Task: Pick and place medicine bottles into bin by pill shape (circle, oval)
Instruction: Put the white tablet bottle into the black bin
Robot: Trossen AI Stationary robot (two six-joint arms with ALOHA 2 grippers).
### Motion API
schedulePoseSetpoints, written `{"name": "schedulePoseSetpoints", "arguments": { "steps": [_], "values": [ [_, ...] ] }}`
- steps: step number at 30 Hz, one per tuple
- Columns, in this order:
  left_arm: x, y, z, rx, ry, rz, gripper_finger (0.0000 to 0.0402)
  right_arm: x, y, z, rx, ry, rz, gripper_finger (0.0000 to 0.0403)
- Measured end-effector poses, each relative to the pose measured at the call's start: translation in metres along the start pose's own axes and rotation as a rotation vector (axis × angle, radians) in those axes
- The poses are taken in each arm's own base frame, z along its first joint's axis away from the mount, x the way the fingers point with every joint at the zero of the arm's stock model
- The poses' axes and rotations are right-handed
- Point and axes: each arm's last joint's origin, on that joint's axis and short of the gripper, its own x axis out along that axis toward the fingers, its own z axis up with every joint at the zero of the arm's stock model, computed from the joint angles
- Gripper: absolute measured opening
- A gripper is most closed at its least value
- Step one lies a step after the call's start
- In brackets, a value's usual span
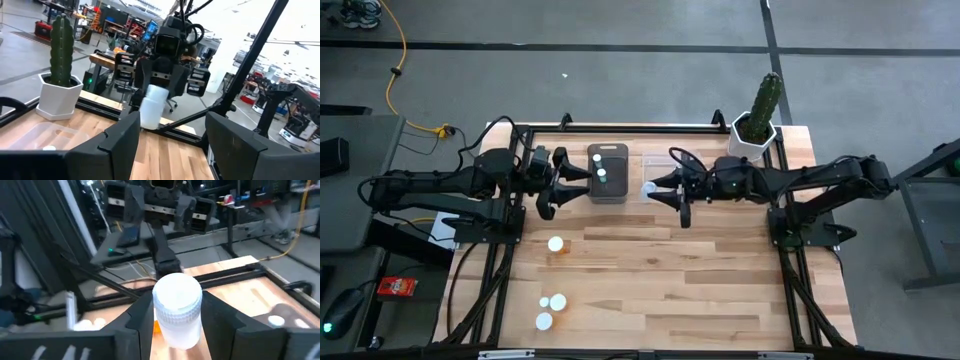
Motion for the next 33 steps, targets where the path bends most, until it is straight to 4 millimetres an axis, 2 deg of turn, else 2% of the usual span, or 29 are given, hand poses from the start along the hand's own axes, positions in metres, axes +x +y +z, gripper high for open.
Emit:
{"name": "schedulePoseSetpoints", "arguments": {
  "steps": [6, 13, 18, 22, 33],
  "values": [
    [0.0, 0.0, 0.0, -0.001, -0.001, 0.003, 0.0214, 0.0, -0.035, -0.014, 0.02, 0.153, -0.233, 0.0119],
    [0.0, 0.0, 0.0, -0.001, -0.001, 0.003, 0.0214, 0.009, -0.09, -0.062, 0.095, 0.518, -0.464, 0.0119],
    [0.0, 0.0, 0.0, -0.001, -0.004, 0.011, 0.0214, 0.024, -0.114, -0.081, 0.095, 0.557, -0.512, 0.0119],
    [0.0, 0.0, 0.0, -0.001, -0.004, 0.011, 0.0214, 0.031, -0.122, -0.095, 0.145, 0.6, -0.51, 0.0119],
    [0.0, 0.0, 0.0, 0.0, -0.004, 0.01, 0.0214, 0.034, -0.123, -0.119, 0.198, 0.738, -0.54, 0.0119]
  ]
}}
